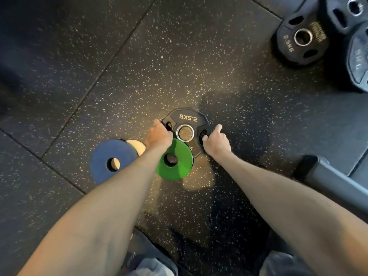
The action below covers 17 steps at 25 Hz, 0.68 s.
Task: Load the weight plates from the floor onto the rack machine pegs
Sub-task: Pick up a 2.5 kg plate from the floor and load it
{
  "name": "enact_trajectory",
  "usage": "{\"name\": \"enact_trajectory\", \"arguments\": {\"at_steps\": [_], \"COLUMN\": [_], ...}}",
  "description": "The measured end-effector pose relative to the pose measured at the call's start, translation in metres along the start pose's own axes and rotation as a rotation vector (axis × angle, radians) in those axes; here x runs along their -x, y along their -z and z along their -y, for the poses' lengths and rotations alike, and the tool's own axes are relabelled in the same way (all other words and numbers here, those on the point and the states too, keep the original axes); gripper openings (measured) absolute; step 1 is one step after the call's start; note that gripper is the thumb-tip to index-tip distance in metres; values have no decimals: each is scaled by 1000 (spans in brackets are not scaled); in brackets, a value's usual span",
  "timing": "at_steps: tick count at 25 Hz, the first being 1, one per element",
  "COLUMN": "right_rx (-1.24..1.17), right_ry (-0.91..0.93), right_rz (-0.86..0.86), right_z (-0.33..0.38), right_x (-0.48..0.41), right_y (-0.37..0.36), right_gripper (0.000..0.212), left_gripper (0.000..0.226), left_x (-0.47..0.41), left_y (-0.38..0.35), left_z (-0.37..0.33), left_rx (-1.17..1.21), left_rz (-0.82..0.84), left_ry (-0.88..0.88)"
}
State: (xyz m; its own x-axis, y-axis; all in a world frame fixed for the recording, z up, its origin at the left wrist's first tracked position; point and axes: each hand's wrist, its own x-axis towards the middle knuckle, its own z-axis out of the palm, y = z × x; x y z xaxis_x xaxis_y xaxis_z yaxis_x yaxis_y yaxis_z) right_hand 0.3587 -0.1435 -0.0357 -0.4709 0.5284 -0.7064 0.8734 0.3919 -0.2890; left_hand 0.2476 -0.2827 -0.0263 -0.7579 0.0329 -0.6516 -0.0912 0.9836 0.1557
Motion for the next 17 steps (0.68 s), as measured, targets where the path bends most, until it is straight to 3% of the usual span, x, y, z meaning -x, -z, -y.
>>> {"name": "enact_trajectory", "arguments": {"at_steps": [5,10,14,17], "right_rx": [90,138,169,85], "right_ry": [57,173,272,240], "right_rz": [-25,-138,-233,-283], "right_z": [5,11,31,58], "right_x": [-28,-9,42,99], "right_y": [-13,-4,68,152], "right_gripper": [58,53,54,51], "left_gripper": [46,38,36,24], "left_x": [-24,-11,57,114], "left_y": [-24,-12,51,132], "left_z": [-6,0,-25,-63], "left_rx": [-30,-10,177,219], "left_rz": [-75,-103,-112,-153], "left_ry": [62,-59,-81,-131]}}
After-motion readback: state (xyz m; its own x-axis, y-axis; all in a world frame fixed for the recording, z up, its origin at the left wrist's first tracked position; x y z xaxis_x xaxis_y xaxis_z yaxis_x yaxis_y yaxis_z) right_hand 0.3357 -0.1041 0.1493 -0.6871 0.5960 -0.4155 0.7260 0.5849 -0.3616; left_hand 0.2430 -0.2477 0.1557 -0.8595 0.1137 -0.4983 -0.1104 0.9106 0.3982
